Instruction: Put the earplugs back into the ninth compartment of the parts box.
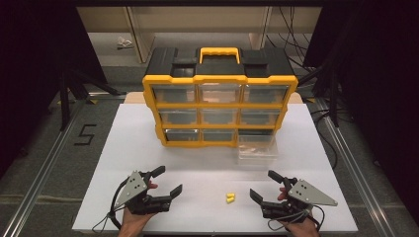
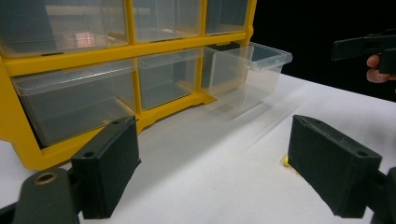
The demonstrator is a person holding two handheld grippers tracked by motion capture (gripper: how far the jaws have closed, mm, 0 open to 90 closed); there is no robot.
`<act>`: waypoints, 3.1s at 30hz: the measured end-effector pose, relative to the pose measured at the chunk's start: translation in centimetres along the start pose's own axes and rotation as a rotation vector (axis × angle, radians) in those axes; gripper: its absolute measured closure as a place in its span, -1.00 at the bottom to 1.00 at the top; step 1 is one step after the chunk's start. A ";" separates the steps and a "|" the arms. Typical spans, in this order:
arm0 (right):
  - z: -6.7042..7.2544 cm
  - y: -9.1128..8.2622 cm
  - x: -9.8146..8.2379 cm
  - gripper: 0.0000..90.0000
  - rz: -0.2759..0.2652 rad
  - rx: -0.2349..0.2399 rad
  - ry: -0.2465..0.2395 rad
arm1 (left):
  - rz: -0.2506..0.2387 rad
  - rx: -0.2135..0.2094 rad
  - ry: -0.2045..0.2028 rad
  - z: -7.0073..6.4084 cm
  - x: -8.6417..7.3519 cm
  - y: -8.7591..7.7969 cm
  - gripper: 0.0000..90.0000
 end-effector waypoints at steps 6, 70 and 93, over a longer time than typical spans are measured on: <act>0.0 0.0 0.0 -0.66 0.001 0.001 -0.001 | -0.005 -0.001 0.002 -0.1 0.0 0.0 -0.64; -0.6 8.7 -4.8 0.05 0.729 0.212 -0.152 | -0.025 0.000 -0.006 0.0 0.2 0.0 -0.64; -0.4 9.6 -5.9 0.67 0.827 0.300 -0.075 | -0.019 0.008 -0.005 0.1 0.2 0.1 -0.64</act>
Point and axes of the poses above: each handheld gripper's, and its own axes: y roughly forward along the jaws, x roughly out of its top, z roughly to its left, the point moved 8 cm from there along y, roughly forward along the jaws, and after that the axes turned 12 degrees about x, right-handed, at the moved point
